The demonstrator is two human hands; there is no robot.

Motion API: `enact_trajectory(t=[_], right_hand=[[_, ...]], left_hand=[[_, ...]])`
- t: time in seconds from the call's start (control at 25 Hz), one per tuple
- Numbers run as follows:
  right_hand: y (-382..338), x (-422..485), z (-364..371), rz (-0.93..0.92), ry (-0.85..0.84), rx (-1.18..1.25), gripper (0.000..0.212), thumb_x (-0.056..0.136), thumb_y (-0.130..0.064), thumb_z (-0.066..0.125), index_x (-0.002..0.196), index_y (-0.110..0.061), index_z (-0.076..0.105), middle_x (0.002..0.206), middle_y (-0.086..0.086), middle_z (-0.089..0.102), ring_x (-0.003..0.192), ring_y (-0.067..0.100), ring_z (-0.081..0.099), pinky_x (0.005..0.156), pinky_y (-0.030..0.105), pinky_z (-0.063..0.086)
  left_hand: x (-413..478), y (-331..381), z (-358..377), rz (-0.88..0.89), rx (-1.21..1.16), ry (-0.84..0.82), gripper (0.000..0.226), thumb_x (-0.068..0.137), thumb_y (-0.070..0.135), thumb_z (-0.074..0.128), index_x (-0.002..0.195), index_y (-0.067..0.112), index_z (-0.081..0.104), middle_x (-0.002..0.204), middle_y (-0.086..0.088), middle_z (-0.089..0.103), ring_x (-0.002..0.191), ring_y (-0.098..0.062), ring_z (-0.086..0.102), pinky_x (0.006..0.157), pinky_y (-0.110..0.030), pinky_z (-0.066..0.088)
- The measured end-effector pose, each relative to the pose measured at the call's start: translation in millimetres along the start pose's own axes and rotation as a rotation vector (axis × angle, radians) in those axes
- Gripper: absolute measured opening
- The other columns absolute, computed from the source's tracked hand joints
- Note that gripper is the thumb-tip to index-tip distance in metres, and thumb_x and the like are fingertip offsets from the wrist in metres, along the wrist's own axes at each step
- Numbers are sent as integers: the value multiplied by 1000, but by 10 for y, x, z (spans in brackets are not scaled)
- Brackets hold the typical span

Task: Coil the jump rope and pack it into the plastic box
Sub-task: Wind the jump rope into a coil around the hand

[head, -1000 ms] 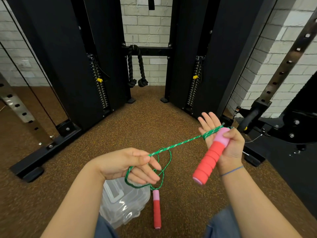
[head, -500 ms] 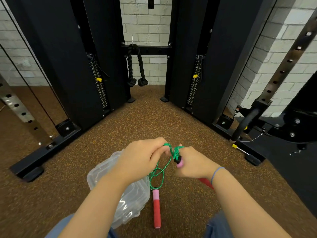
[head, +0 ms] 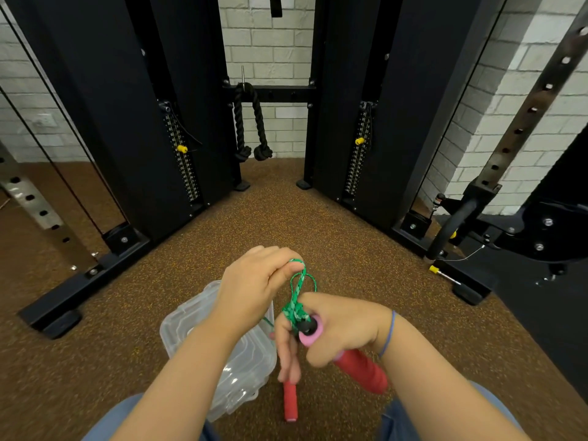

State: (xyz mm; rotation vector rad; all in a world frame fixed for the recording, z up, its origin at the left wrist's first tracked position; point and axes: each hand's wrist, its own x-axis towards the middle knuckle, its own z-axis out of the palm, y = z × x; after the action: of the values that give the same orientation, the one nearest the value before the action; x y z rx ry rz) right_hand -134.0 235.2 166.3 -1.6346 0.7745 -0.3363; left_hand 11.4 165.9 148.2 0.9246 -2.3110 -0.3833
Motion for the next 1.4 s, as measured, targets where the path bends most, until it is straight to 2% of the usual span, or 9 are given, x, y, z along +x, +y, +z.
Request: enact_trajectory(t=[0.08,0.16,0.28,0.36,0.44,0.64,0.8,1.04,1.4], right_hand=[[4,4,-10,-166,29,33,33,55,5,50,85,-2,63,79,8,66,79,26,61,86,63,46],[68,3,-40,-210,193,141,53,46,-6,56,96,13,55,89,16,59,80,25,54,79,48,45],[44,24,-36,-419,151,467,75,43,-6,49,115,10,56,103,17,64,96,28,60,88,37,44],[-113,20,-60,-654,157,703,80,48,3,36,127,7,50,119,17,64,111,27,61,94,32,48],[-203,-77,-122,-765,192,860,84,49,10,20,131,17,38,127,29,55,116,35,58,95,36,49],[-9,-128,-210,-573,439,790,76,52,6,32,121,-6,62,119,7,68,106,7,65,69,16,54],[141,-95,-321,-561,489,936,92,46,3,53,137,1,42,140,21,48,132,28,46,112,32,35],[393,-142,-560,-691,541,1046,96,48,-5,65,140,1,38,147,22,39,138,32,37,116,41,19],[701,-391,-854,-708,939,1114,88,40,-8,79,125,-1,57,138,19,53,125,30,54,106,41,39]], left_hand=[[-18,-6,39,-36,-66,-16,45,88,62,27,90,30,59,83,13,65,81,-7,52,76,-25,42],[-28,88,35,-70,-207,-87,31,86,42,42,87,18,62,83,-2,68,75,-15,56,77,-30,49],[-117,233,78,-49,-249,-71,23,75,2,49,83,-13,65,81,-28,67,78,-21,49,70,7,35],[-138,249,166,-62,-284,-100,18,84,-4,50,86,4,66,82,2,68,80,-2,53,72,-2,39],[-110,231,222,-121,-393,-256,32,93,7,46,69,25,56,59,21,62,62,5,54,59,-12,41],[-62,181,230,-157,-527,-366,29,93,33,40,68,26,53,47,5,59,55,-12,56,71,-35,46],[-51,131,195,-218,-526,-475,32,97,28,40,68,24,54,45,6,60,58,-17,53,75,-42,44],[-47,91,129,-268,-534,-535,35,97,30,38,67,22,54,43,6,60,56,-19,50,71,-40,44],[-42,-87,-110,-295,-465,-487,34,98,22,38,73,11,57,51,2,63,54,0,52,62,-5,37]])
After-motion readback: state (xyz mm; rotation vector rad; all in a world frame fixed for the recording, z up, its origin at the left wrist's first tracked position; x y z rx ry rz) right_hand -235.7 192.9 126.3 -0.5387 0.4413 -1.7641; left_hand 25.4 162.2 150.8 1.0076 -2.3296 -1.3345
